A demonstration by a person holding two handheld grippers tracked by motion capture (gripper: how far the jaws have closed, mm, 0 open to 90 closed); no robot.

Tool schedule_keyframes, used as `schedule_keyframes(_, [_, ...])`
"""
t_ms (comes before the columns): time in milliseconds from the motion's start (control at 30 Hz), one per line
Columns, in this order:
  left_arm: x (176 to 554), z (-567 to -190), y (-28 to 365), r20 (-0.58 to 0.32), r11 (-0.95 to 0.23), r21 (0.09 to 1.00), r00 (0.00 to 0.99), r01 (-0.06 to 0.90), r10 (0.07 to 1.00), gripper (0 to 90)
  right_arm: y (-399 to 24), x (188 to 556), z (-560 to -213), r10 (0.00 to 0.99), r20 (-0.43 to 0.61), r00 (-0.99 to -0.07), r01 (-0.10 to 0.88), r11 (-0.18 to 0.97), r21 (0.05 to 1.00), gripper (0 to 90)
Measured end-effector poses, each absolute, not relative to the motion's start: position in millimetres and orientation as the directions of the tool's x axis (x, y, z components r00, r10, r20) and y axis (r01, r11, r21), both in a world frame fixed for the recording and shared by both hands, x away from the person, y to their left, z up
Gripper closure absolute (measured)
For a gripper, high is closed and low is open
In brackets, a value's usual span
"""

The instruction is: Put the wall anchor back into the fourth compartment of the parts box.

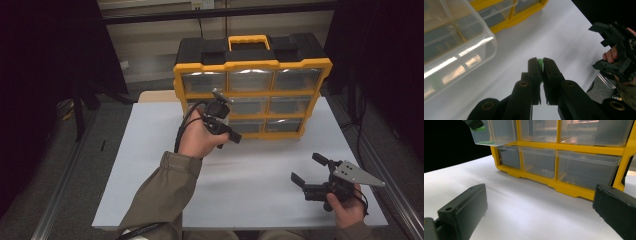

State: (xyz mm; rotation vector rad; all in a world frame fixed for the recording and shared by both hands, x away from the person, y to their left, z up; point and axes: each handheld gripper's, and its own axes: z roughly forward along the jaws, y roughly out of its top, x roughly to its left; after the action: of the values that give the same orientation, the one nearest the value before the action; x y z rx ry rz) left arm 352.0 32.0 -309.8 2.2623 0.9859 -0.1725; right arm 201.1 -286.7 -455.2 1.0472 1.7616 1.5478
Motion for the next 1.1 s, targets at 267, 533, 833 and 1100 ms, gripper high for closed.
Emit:
schedule_keyframes(267, [356.1,-298.5,34.4,-0.353,-0.489,0.526,0.701,0.696,0.619,85.1,-286.7,201.0,-455.3,0.844,0.079,-0.531,0.191,0.029,0.981,0.0])
schedule_keyframes(533, [360.0,-288.1,36.8,-0.356,-0.467,0.534,0.689,0.705,0.632,85.1,-286.7,201.2,-455.3,0.841,0.080,-0.535,0.189,0.027,0.982,0.0])
schedule_keyframes(833, [364.5,-280.3,42.1,-0.343,-0.466,0.535,0.685,0.705,0.643,85.0,-286.6,201.2,-455.2,0.841,0.080,-0.535,0.190,0.028,0.981,0.0])
schedule_keyframes(1100, [369.3,-275.3,46.7,-0.341,-0.439,0.544,0.667,0.715,0.663,85.0,-286.6,200.9,-455.1,0.842,0.078,-0.534,0.190,0.029,0.981,0.0])
